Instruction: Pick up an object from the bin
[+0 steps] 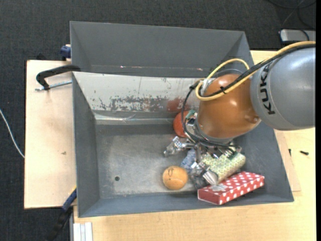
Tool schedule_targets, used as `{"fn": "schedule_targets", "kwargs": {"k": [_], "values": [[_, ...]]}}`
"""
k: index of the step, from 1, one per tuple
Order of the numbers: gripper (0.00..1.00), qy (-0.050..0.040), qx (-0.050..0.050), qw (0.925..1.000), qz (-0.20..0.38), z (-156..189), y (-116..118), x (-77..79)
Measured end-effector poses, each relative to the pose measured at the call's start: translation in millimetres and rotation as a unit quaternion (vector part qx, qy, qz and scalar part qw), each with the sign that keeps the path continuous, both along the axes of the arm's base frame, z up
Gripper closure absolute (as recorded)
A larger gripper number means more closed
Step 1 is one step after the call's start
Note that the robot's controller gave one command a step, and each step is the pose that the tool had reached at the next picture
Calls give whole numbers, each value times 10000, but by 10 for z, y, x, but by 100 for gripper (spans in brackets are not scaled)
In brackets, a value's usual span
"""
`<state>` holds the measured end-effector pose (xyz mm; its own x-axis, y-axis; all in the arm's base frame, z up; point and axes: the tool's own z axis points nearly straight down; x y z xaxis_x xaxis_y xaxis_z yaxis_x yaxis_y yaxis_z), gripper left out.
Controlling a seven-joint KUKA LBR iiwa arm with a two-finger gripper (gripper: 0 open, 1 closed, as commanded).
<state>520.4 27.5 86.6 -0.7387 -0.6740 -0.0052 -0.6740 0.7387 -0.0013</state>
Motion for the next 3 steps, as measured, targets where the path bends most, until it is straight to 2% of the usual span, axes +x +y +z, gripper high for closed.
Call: {"fn": "schedule_targets", "kwargs": {"k": [1, 2, 3], "values": [[0, 5, 77, 9982, 598, -10, -218, -35], [0, -1, 68, 9961, 885, -40, -157, -93], [100, -30, 28, 9550, 2965, -124, -69, 223]]}}
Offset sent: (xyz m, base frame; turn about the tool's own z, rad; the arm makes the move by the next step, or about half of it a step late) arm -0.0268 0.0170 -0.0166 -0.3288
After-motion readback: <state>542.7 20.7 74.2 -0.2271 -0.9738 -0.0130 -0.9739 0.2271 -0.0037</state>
